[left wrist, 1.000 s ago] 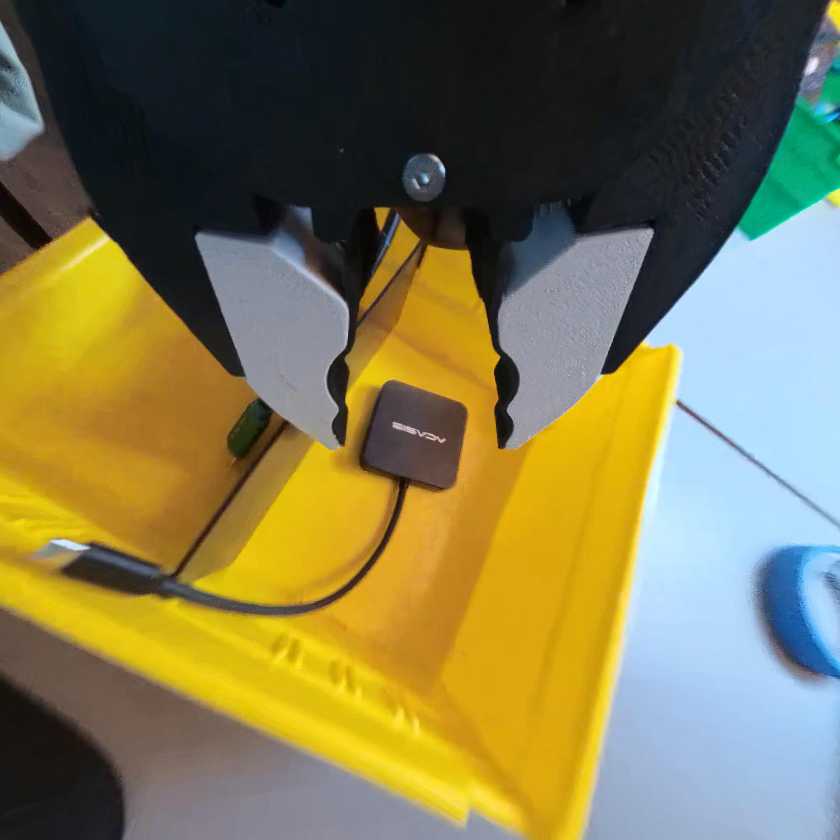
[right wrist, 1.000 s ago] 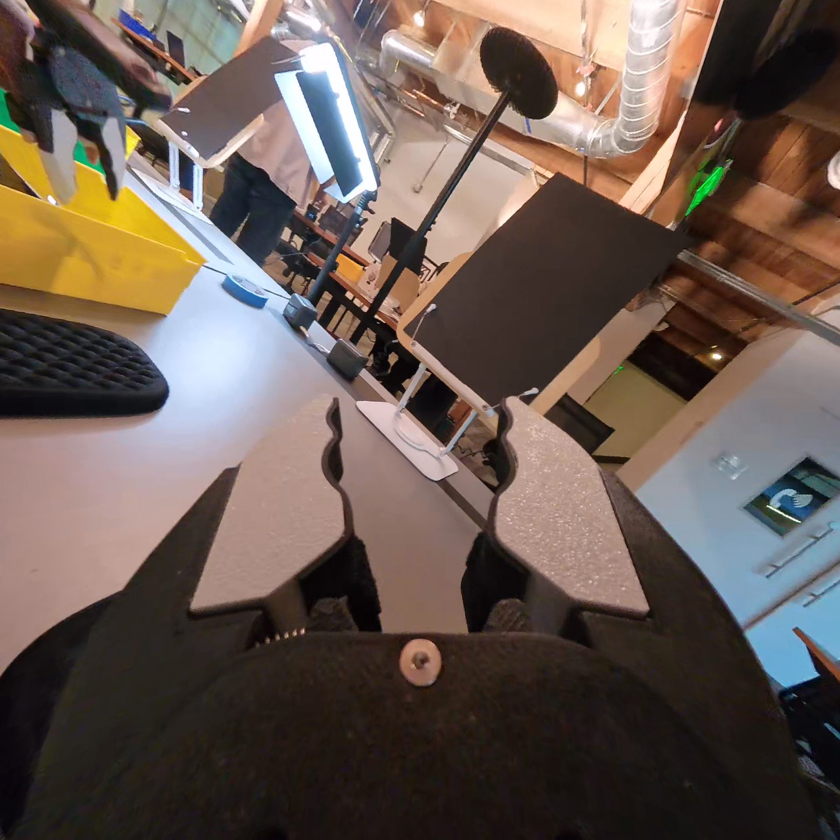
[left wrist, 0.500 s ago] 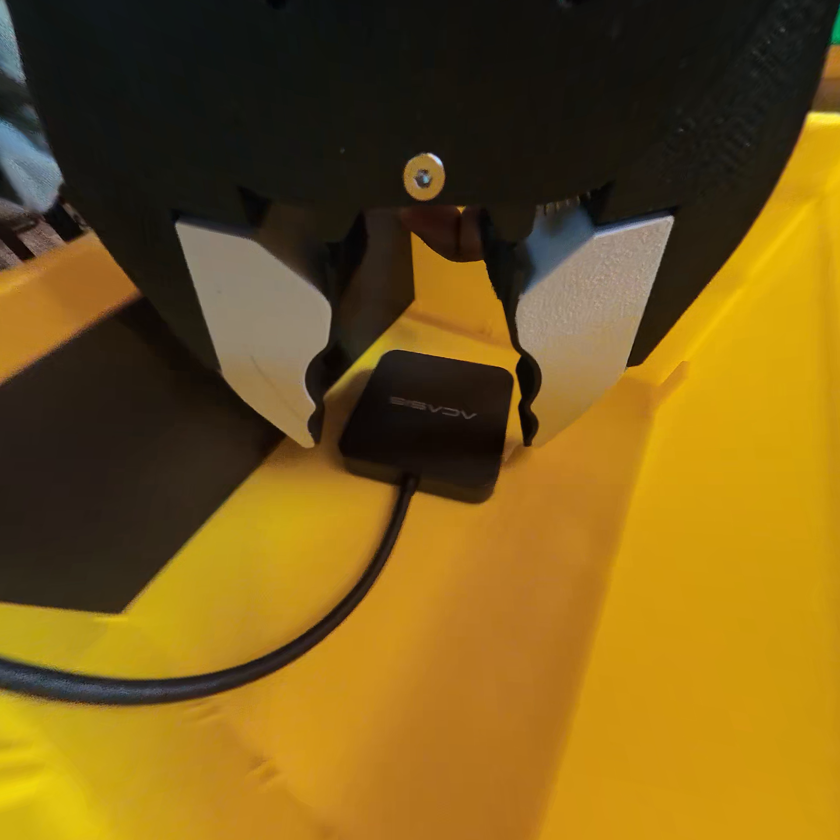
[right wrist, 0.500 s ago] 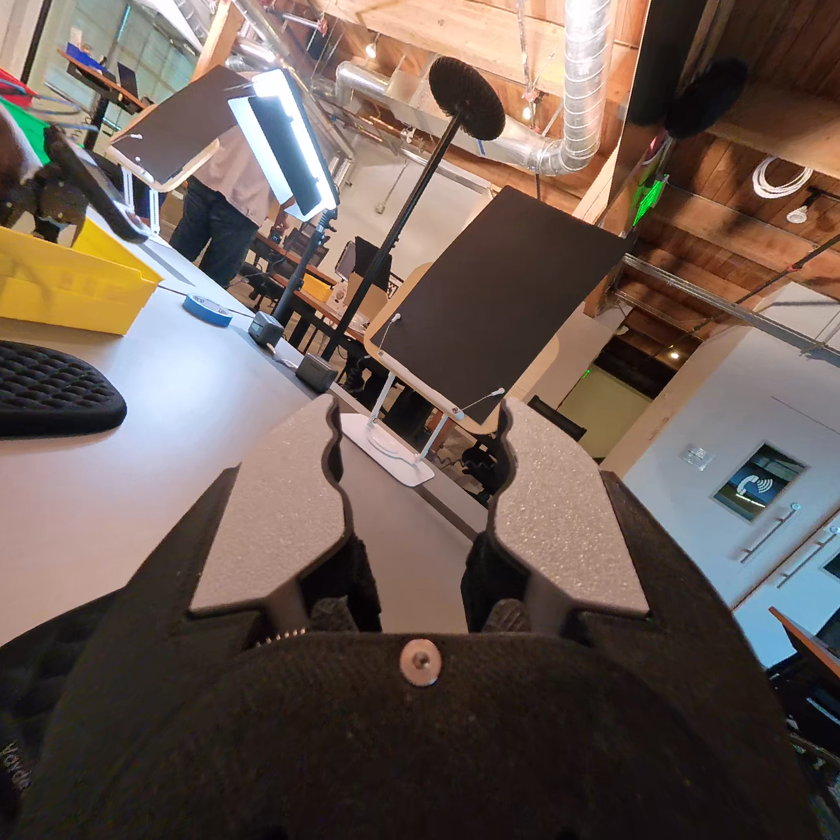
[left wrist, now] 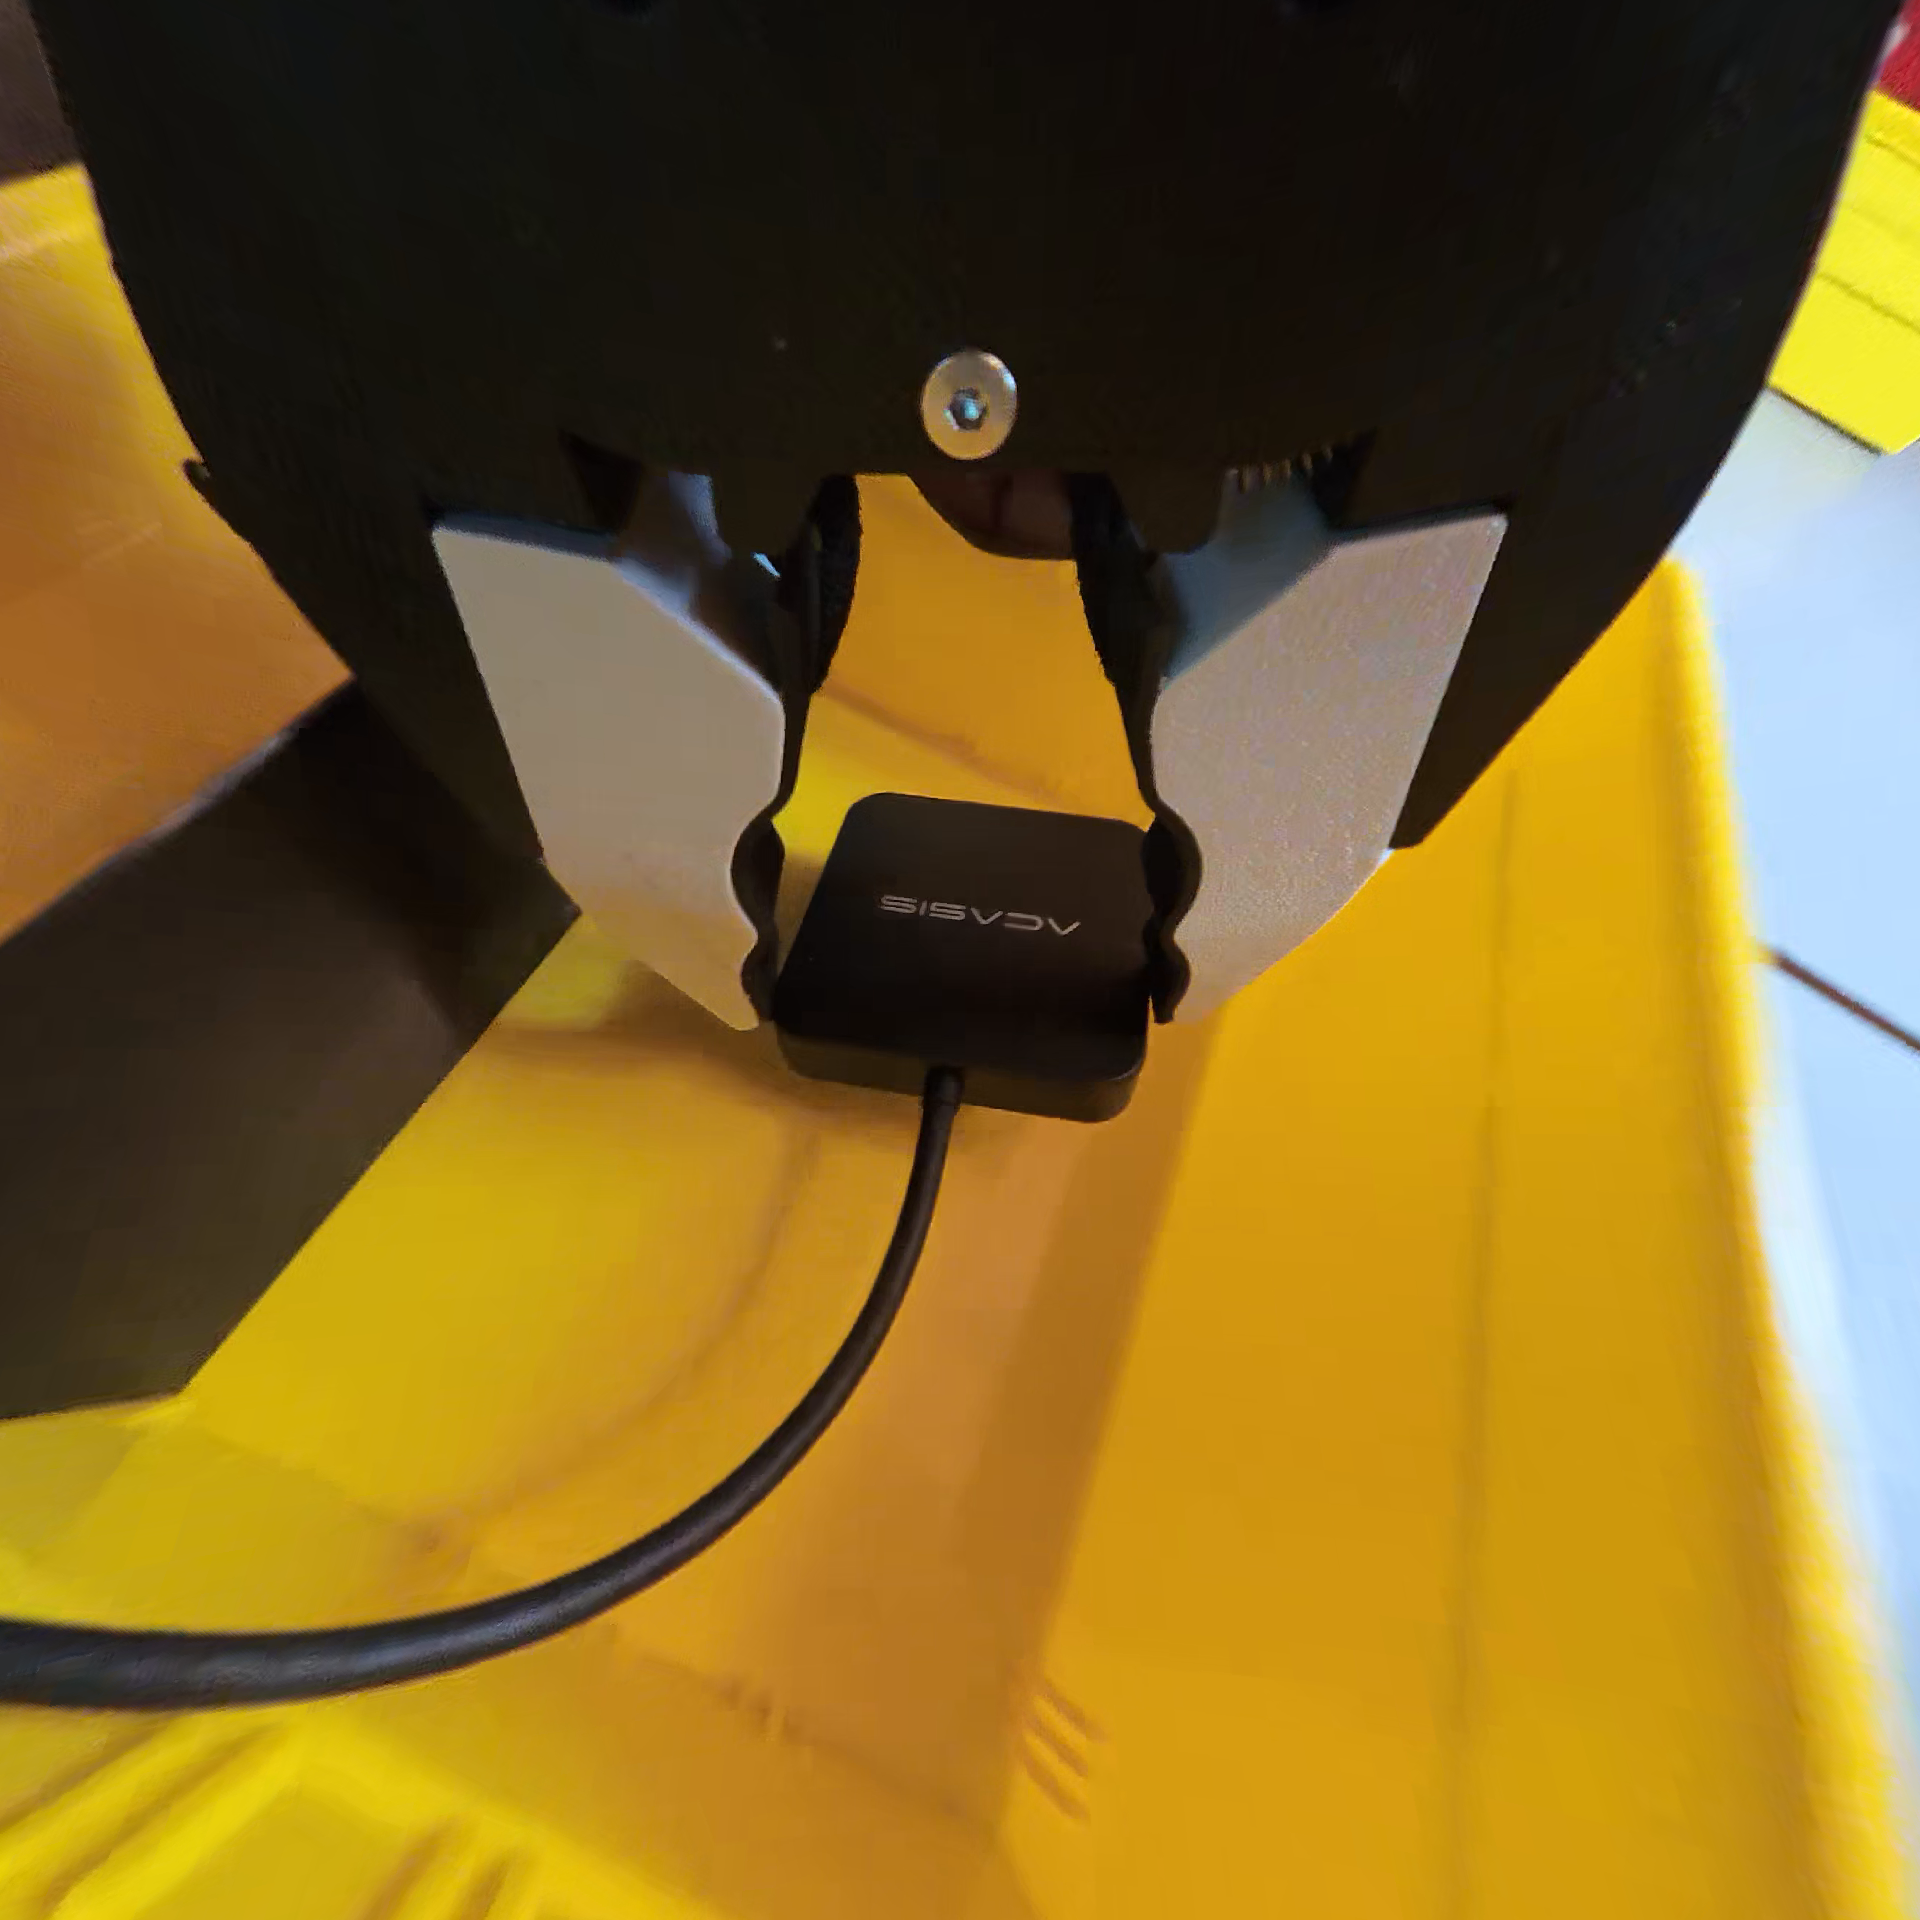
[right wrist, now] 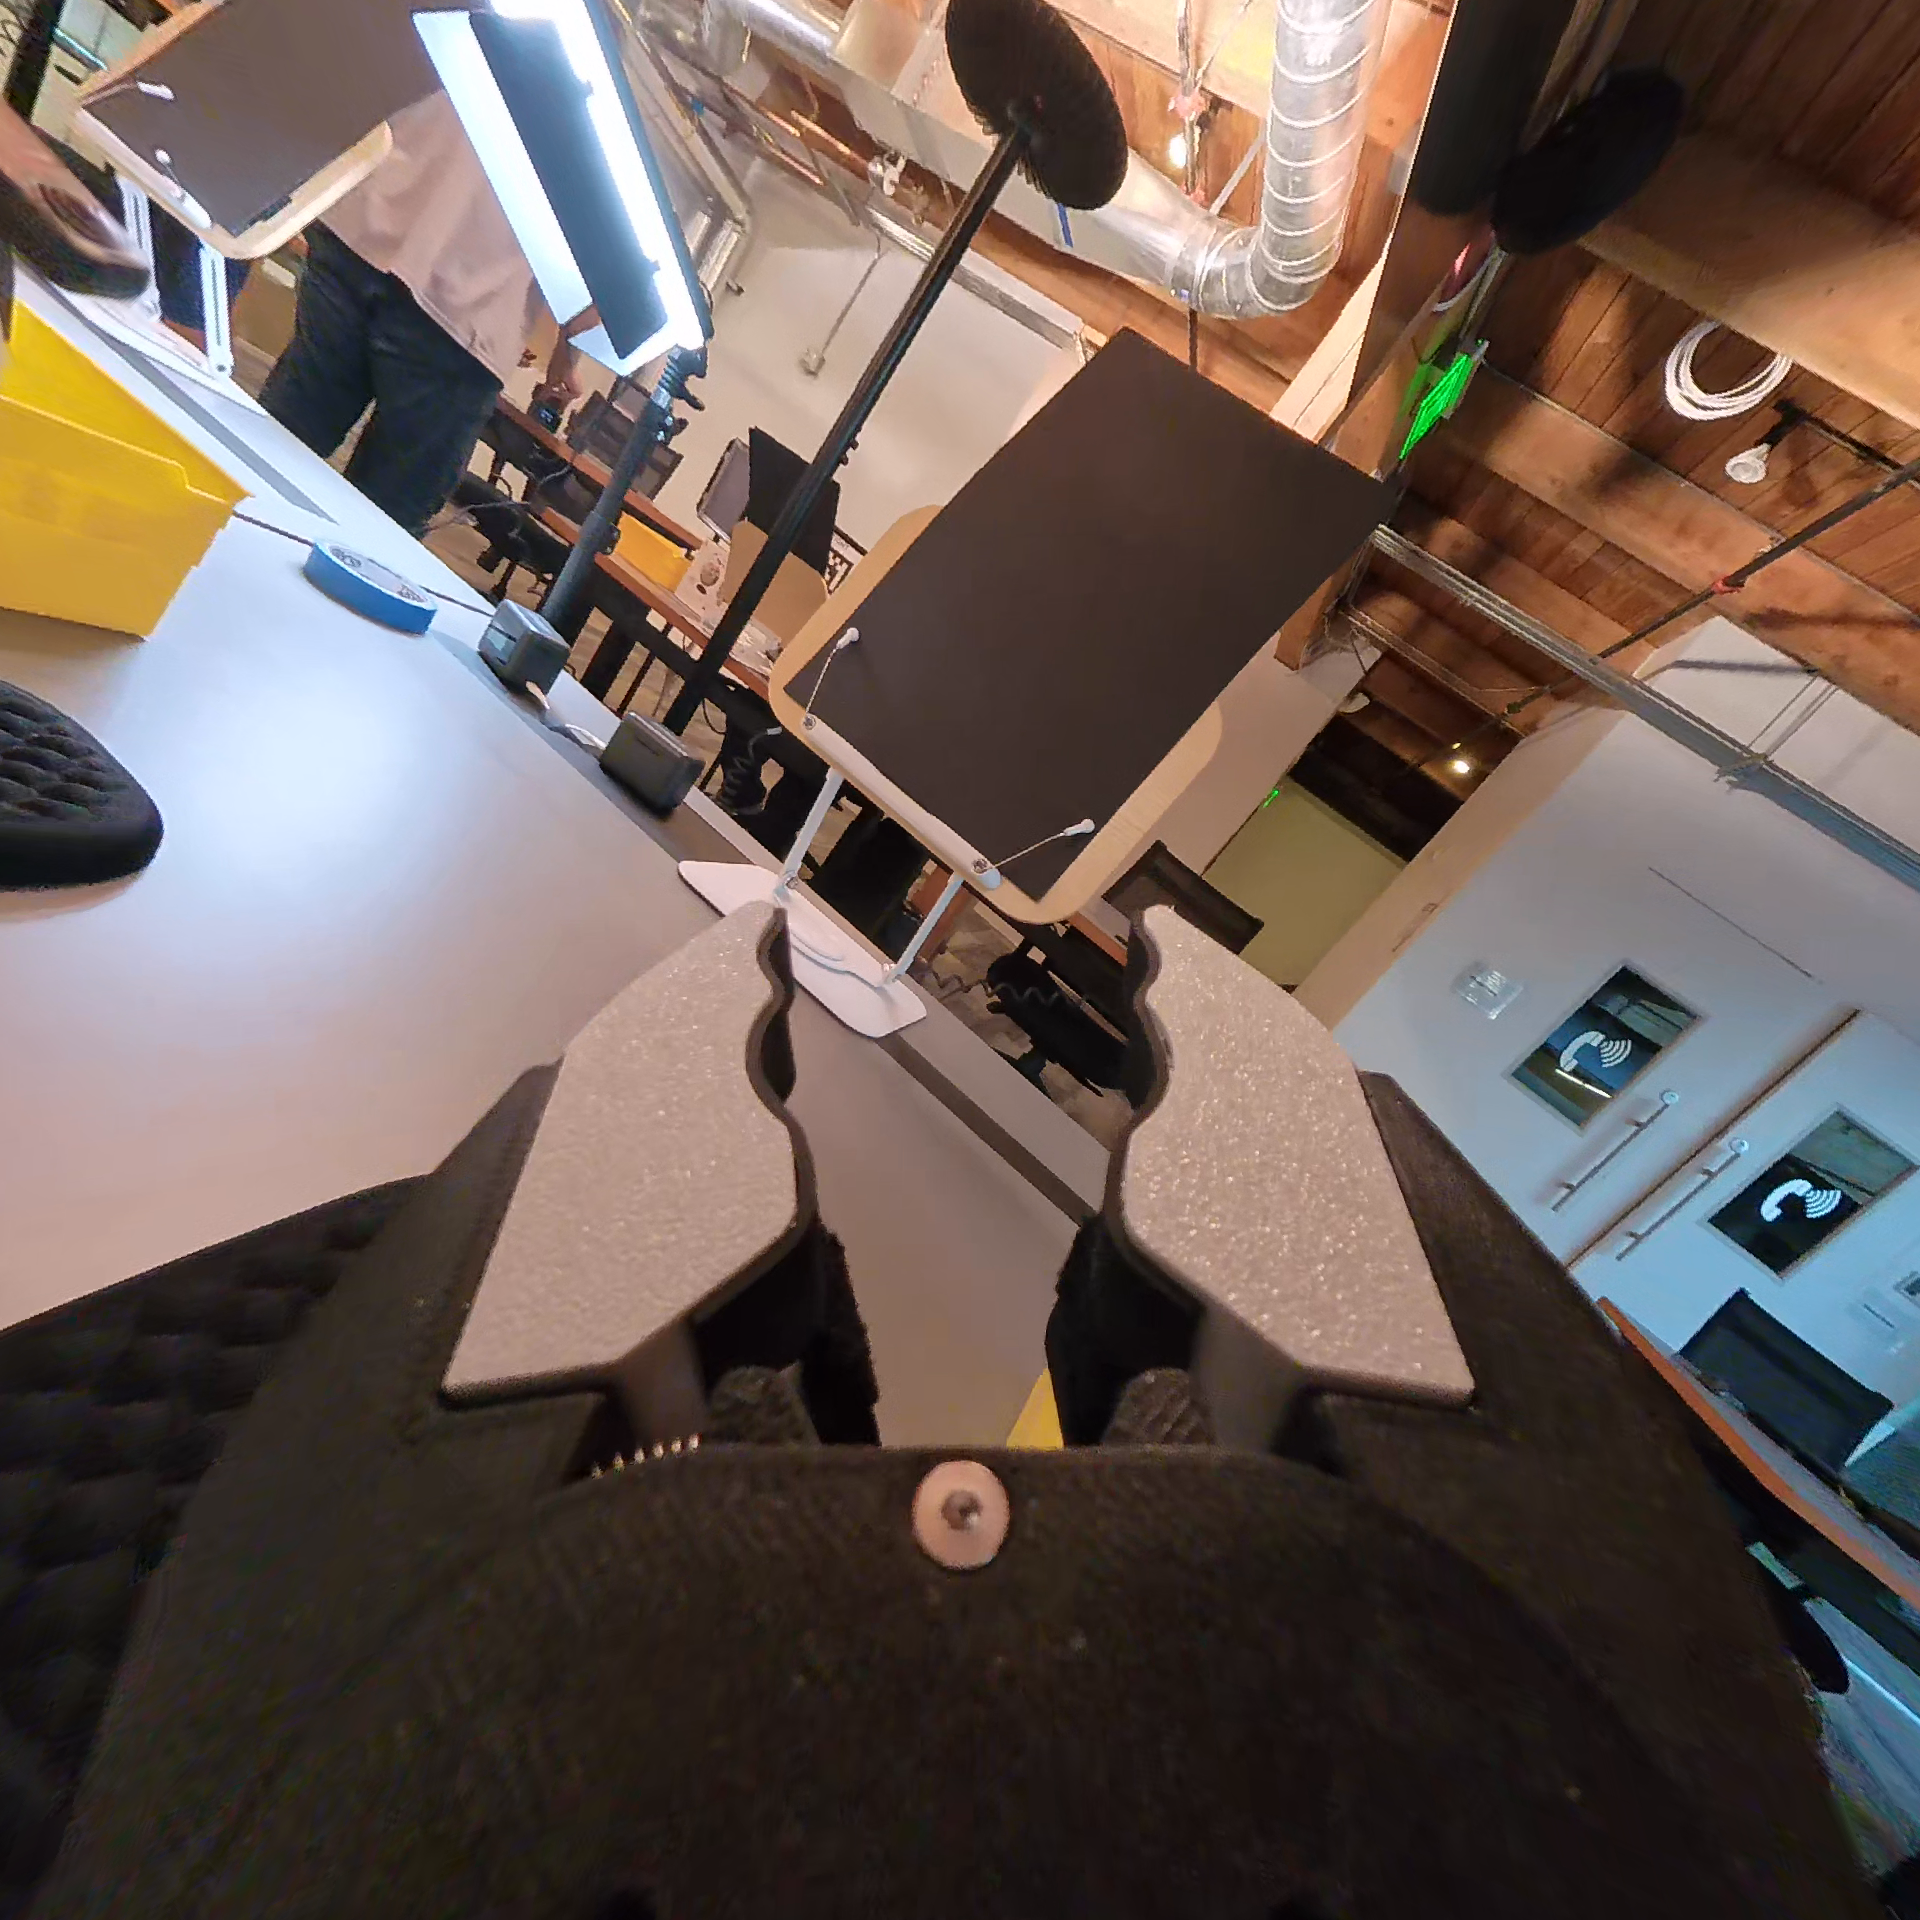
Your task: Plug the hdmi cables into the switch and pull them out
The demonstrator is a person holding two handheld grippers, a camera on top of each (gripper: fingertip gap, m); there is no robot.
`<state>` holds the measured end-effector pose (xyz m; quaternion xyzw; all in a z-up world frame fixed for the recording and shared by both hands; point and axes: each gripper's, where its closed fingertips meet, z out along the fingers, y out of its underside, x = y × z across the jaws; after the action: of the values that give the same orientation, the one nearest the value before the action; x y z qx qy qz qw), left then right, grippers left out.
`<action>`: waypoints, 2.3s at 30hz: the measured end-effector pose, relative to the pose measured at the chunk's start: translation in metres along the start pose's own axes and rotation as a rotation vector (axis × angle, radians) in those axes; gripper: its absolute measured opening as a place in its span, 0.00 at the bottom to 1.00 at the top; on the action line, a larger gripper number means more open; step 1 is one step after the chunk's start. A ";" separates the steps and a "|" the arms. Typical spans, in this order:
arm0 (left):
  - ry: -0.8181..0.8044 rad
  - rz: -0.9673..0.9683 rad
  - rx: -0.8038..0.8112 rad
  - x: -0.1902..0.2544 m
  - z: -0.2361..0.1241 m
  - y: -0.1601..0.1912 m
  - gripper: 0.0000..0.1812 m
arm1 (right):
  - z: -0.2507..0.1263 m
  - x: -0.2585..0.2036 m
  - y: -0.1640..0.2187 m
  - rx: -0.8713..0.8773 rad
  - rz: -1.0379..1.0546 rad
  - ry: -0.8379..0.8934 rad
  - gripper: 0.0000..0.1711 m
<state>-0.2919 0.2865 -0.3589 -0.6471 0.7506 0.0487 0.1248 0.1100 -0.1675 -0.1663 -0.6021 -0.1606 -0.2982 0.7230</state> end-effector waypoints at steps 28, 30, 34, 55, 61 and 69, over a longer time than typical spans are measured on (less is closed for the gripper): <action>-1.581 0.515 0.826 0.201 -0.232 -0.268 0.37 | 0.025 -0.095 -0.074 0.336 0.325 -0.368 0.33; -1.545 0.629 0.889 0.231 -0.212 -0.296 0.37 | 0.032 -0.118 -0.077 0.323 0.292 -0.419 0.33; -1.508 0.713 0.950 0.263 -0.195 -0.323 0.37 | 0.049 -0.154 -0.071 0.271 0.240 -0.466 0.30; 0.747 -0.332 2.026 0.293 -0.233 -0.311 0.35 | 0.017 -0.104 -0.093 0.805 0.867 -0.524 0.08; 0.498 -0.190 2.057 0.317 -0.240 -0.328 0.17 | 0.011 -0.120 -0.095 0.885 0.905 -0.623 0.08; -0.129 0.201 1.660 0.302 -0.221 -0.312 0.09 | 0.021 -0.138 -0.068 0.622 0.527 -0.640 0.23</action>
<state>-0.0526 -0.1037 -0.1939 -0.2712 0.5881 -0.4717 0.5984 -0.0362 -0.1207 -0.1905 -0.4397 -0.2977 0.1553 0.8330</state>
